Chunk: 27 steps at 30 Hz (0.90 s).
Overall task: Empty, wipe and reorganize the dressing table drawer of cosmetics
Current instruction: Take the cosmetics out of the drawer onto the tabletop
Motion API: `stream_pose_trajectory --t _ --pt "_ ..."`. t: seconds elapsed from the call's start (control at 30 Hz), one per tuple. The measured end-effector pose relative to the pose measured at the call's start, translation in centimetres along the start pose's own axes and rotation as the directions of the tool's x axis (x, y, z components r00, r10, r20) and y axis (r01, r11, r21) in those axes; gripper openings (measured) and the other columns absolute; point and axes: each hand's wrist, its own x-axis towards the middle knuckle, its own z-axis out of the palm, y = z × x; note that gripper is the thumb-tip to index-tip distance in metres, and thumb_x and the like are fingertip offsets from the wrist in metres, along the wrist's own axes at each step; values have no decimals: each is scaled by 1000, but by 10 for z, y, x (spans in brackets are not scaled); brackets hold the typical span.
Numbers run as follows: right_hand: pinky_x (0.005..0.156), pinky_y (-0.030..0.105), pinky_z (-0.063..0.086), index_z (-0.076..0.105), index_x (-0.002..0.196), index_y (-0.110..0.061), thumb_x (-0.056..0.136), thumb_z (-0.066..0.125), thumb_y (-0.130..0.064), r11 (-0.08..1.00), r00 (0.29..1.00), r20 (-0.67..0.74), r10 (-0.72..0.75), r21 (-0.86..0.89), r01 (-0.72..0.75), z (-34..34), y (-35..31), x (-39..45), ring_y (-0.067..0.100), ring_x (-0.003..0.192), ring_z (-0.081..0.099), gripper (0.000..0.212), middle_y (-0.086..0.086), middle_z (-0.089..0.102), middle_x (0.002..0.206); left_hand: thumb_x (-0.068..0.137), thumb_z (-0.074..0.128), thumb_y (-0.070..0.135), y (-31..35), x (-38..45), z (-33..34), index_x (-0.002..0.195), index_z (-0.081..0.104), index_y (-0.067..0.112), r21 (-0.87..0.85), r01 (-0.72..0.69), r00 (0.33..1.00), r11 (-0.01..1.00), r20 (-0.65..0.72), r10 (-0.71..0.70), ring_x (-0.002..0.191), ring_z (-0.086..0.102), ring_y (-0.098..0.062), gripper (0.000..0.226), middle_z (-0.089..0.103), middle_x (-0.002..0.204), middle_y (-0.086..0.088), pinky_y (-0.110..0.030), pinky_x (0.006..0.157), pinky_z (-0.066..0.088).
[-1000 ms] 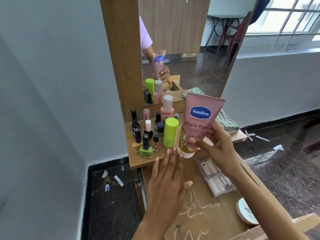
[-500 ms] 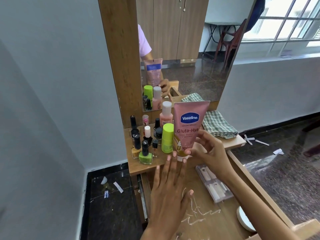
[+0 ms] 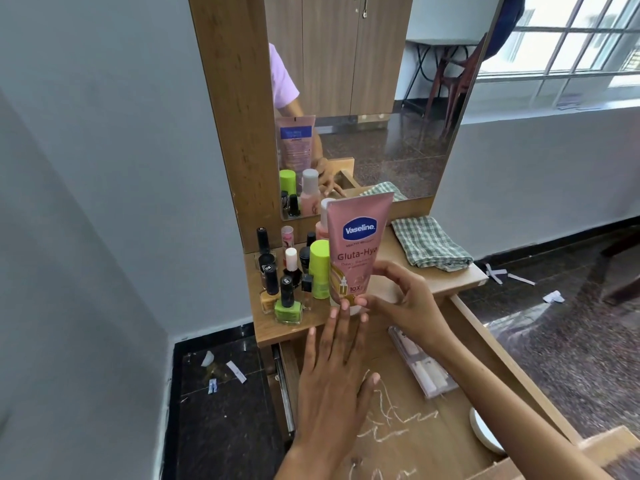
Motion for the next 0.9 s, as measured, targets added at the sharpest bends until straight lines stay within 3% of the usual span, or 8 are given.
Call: stream_pose_trajectory --t 0.13,0.27,0.33,0.4,0.47,0.53,0.7,0.9 --pt "98 49 44 65 110 -23 71 76 -34 1000 1000 -3 -5 -5 5 4 -1 -1 11 110 60 42 -13 68 110 82 48 50 -1 -1 -1 147 16 14 0 27 1000 1000 16 -27 142 3 -23 81 -1 156 -9 -41 112 4" --pt "105 63 30 60 116 -41 73 76 -35 996 1000 -7 -6 -93 5 4 3 -8 6 123 52 47 -23 62 121 83 48 47 0 -2 -3 147 15 13 -31 29 999 999 28 -28 142 4 -23 80 1 156 -9 -41 112 5" --pt "106 57 34 58 120 -41 75 78 -27 989 999 -41 -11 -149 5 -2 0 -17 3 123 51 51 -24 61 122 84 46 46 1 -4 -5 147 16 13 -66 7 1000 998 15 -6 142 5 -23 77 3 156 -9 -41 111 8" --pt "97 43 49 61 122 -26 78 77 -25 980 996 -75 -38 -195 23 -15 -6 -28 4 110 61 47 -13 65 119 86 45 43 4 -6 -7 147 19 13 -109 -62 998 992 -4 61 142 7 -23 73 6 156 -9 -41 111 11" --pt "86 31 55 66 115 -15 79 73 -26 954 992 -77 -104 -289 77 -35 -10 -42 4 97 66 38 -6 68 114 87 46 40 9 -7 -8 145 24 13 -159 -179 984 971 -17 179 142 8 -21 68 9 155 -8 -40 112 12" --pt "79 30 56 70 104 -13 82 72 -24 901 993 -24 -113 -425 92 -57 -10 -56 3 90 67 24 -6 71 101 90 48 37 14 -5 -8 141 36 12 -244 -291 955 925 -21 294 142 11 -20 58 16 154 -7 -40 113 15" --pt "69 33 54 73 89 -23 82 71 -14 733 998 -47 51 -677 -70 -101 3 -94 6 78 66 12 -12 72 88 83 59 33 48 14 14 104 67 14 -488 -464 851 739 -15 525 114 53 -22 29 61 123 -6 -39 89 47" --pt "68 30 53 73 89 -23 80 69 -15 667 992 -100 76 -734 -126 -114 16 -116 11 78 68 12 -11 73 89 75 66 25 109 43 60 118 59 15 -460 -658 594 596 170 786 105 53 -28 45 62 116 -8 -40 87 41"
